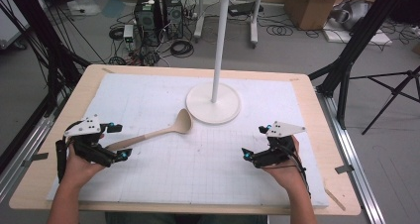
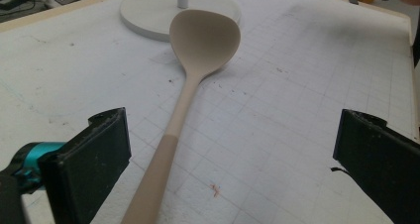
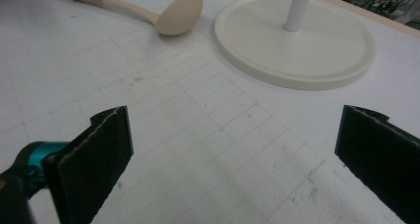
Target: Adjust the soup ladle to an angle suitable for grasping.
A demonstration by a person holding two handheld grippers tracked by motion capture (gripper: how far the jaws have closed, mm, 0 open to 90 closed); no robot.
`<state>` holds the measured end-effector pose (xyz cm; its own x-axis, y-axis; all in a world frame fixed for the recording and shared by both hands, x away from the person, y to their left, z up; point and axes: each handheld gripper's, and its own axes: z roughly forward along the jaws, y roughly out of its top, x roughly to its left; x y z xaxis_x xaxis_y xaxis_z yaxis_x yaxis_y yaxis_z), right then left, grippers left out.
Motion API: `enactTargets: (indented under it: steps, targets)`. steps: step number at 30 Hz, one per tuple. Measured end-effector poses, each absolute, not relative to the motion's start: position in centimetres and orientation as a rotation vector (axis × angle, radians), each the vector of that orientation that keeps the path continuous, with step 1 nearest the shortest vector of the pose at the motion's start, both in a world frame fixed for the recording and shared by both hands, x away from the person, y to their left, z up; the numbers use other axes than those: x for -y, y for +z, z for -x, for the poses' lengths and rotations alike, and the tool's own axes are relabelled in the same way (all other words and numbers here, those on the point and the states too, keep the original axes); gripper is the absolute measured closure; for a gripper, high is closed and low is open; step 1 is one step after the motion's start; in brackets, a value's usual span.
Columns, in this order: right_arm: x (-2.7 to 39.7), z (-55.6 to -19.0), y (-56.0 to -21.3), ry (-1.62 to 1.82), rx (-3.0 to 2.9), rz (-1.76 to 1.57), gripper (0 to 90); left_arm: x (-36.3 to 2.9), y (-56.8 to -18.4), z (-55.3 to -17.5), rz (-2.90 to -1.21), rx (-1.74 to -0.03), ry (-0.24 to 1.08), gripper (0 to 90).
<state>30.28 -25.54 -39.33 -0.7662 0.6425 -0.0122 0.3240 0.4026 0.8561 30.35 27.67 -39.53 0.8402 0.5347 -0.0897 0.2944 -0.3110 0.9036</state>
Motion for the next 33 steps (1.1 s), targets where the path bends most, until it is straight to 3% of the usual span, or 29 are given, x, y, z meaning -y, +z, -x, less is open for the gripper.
enactTargets:
  steps: [33]
  targets:
    - [25.6,-30.2,-39.2,1.297,-2.324,-0.835,0.2,-27.4,-40.1,-31.7,-1.951,-0.671,0.272,1.7]
